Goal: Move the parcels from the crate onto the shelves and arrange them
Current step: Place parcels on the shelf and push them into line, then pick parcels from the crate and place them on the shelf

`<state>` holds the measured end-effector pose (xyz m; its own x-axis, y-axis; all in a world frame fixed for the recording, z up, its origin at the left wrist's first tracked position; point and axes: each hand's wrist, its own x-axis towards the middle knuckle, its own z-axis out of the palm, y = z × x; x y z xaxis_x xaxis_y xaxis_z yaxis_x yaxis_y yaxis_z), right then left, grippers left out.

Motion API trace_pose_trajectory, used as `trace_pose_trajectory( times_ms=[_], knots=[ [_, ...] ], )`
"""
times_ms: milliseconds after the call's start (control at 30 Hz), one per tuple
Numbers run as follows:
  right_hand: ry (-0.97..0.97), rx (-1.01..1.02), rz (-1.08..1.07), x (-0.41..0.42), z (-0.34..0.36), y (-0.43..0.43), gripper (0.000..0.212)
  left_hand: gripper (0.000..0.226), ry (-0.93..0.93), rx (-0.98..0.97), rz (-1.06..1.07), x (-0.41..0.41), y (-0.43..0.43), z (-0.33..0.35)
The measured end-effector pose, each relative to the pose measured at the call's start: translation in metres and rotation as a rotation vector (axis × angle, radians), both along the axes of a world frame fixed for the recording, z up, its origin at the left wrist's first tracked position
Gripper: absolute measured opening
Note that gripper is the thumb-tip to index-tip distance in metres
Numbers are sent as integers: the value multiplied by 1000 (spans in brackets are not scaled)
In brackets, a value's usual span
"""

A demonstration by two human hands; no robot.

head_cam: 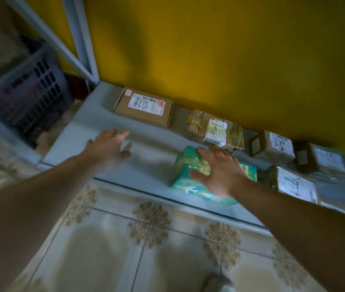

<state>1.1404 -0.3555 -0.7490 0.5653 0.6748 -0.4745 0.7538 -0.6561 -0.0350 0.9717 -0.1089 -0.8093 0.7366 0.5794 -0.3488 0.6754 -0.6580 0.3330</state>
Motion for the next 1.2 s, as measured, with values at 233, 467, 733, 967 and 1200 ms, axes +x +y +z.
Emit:
trace_pose_trajectory(
  times_ms=[233, 467, 733, 967, 1200],
  knots=[
    [105, -50, 108, -84, 112, 17, 80, 74, 16, -65, -38, -92, -37, 127],
    [175, -62, 297, -170, 238, 25, 79, 70, 35, -97, 106, -178, -91, 281],
    [127, 83, 500, -253, 425, -13, 78, 70, -25, -63, 309, -306, -174, 478],
    [15, 160, 670, -329, 545, -14, 78, 71, -154, -31, 561, -428, -201, 592],
    [15, 196, 727, -435, 596, 35, 66, 66, -207, -47, 735, -538, -194, 627]
  ],
)
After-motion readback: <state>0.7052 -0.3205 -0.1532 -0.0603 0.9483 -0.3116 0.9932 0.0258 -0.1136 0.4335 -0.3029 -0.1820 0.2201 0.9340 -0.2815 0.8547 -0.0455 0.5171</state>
